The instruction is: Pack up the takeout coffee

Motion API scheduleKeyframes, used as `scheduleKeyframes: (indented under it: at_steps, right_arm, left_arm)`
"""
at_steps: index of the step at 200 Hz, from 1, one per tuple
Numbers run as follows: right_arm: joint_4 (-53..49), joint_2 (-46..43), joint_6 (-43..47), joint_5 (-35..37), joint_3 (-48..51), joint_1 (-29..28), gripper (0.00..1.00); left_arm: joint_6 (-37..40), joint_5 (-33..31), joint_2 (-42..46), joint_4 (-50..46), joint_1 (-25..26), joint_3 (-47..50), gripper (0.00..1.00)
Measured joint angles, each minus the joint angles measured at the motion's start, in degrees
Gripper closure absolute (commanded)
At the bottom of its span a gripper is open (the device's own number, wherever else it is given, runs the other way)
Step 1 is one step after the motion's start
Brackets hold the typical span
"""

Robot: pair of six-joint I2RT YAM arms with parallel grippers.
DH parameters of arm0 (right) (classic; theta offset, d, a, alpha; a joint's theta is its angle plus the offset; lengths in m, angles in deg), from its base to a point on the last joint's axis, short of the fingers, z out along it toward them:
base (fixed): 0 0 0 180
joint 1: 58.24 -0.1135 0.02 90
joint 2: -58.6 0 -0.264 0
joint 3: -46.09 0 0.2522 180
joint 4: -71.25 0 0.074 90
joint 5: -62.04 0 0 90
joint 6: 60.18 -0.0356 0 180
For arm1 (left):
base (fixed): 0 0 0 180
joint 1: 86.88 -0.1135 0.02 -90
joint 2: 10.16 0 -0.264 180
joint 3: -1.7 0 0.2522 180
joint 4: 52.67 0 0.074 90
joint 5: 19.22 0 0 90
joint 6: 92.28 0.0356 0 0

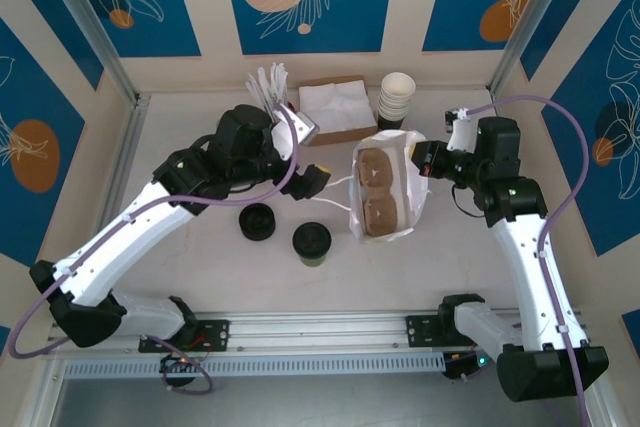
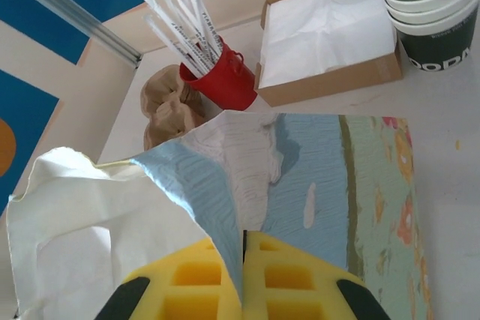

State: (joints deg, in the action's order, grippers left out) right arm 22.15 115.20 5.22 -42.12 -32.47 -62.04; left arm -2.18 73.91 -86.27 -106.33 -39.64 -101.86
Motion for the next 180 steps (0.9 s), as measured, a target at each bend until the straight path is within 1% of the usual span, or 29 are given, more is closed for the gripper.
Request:
scheduleKeyframes:
  at_steps: [24, 51, 65, 87, 105, 124, 143, 166, 180]
  right_arm:
    - [-0.2, 0.6, -5.9, 1.2, 0.0, -0.3, 1.00]
    - [-0.3, 1.0, -12.4, 2.9, 0.0, -1.3, 1.00]
    - [-0.6, 1.3, -15.2, 3.9, 0.0, -1.5, 1.00]
    - [-1.2, 2.4, -19.3, 5.2, 0.0, -1.7, 1.00]
    - [-1.7, 3.6, -22.6, 5.9, 0.0, -1.7, 1.00]
    - [-1.9, 4.1, -25.6, 6.5, 0.1, -1.7, 1.00]
    - [-1.9, 4.0, -27.6, 6.8, 0.5, -1.7, 1.00]
    - [-1.9, 4.1, -29.5, 6.9, 1.9, -1.6, 1.00]
    - [-2.0, 4.1, -30.0, 6.9, 2.4, -1.3, 0.99]
  left_arm:
    - [-2.3, 4.1, -2.3, 0.0, 0.1, -2.9, 0.00]
    - [-6.9, 5.5, -5.9, -0.8, 1.4, -8.1, 0.01]
    - [-9.4, 5.6, -9.1, -1.6, 2.8, -12.9, 0.03]
    - [-12.7, 5.6, -14.6, -2.1, 6.3, -19.6, 0.04]
    - [-15.2, 5.4, -18.6, -2.7, 9.2, -23.1, 0.07]
    - [-18.6, 4.3, -23.3, -3.8, 10.9, -26.4, 0.13]
    - [-21.4, 3.4, -27.3, -5.7, 11.3, -29.1, 0.17]
    - [-24.5, 1.0, -32.7, -9.0, 11.3, -32.3, 0.20]
    - [-25.8, -0.2, -34.7, -10.3, 11.3, -32.7, 0.24]
